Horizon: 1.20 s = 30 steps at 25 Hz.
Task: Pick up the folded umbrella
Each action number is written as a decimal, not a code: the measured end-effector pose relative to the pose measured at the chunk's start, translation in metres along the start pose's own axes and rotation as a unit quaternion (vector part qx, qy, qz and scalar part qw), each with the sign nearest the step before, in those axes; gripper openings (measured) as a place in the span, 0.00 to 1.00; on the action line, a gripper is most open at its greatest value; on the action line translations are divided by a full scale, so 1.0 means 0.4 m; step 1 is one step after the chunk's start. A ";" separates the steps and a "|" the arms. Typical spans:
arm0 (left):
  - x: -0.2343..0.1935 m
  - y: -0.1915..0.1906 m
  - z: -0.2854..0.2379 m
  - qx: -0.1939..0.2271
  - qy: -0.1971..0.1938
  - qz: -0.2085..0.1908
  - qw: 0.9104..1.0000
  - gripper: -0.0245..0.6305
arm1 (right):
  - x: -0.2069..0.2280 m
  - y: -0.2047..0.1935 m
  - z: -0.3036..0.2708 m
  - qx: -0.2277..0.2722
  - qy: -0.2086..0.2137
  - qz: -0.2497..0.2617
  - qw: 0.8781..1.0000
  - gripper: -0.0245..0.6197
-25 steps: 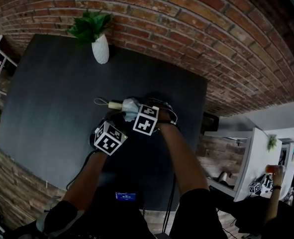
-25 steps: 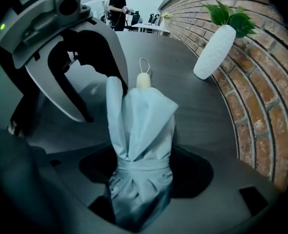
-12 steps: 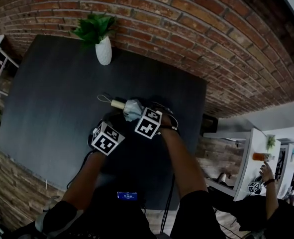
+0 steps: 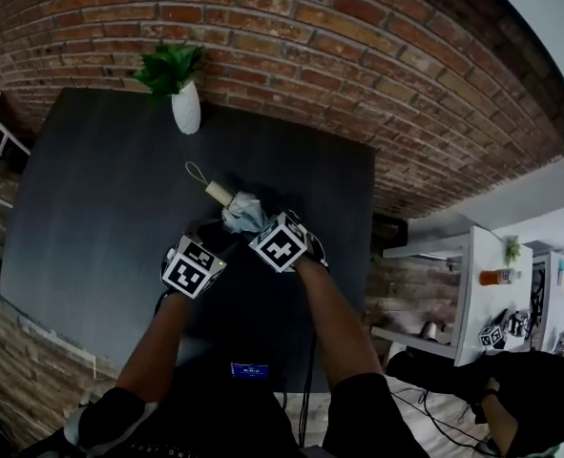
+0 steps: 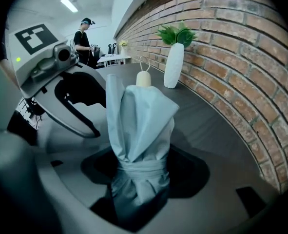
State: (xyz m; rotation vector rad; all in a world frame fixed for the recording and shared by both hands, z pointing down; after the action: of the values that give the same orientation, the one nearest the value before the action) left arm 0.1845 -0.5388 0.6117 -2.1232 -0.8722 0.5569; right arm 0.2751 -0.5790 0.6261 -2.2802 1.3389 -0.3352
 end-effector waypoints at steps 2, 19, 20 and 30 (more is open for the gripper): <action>0.006 0.006 0.023 0.009 -0.001 -0.006 1.000 0.34 | -0.016 -0.003 0.022 0.016 -0.008 -0.021 1.000 0.49; 0.166 0.005 0.247 0.093 -0.047 0.010 0.994 0.34 | -0.189 -0.024 0.291 0.189 -0.050 -0.167 0.966 0.49; 0.179 0.003 0.257 0.098 -0.053 0.011 0.994 0.34 | -0.201 -0.031 0.307 0.197 -0.051 -0.172 0.964 0.49; 0.327 -0.011 0.346 0.155 -0.113 -0.001 0.981 0.34 | -0.331 -0.095 0.438 0.266 -0.066 -0.208 0.939 0.49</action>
State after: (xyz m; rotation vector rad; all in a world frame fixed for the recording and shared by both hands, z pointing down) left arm 0.1843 -0.3739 0.5166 -1.7989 -0.8496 0.8868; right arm 0.3144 -0.4006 0.4988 -2.0472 0.5878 -0.5901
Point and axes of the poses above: the fingertips, and each gripper's own axes: z backward along the fingers, x to its right, y out of its top, the point moved 5 cm from there along z, backward along the fingers, and after that the axes turned 1 degree about x, right-handed, at the moved point
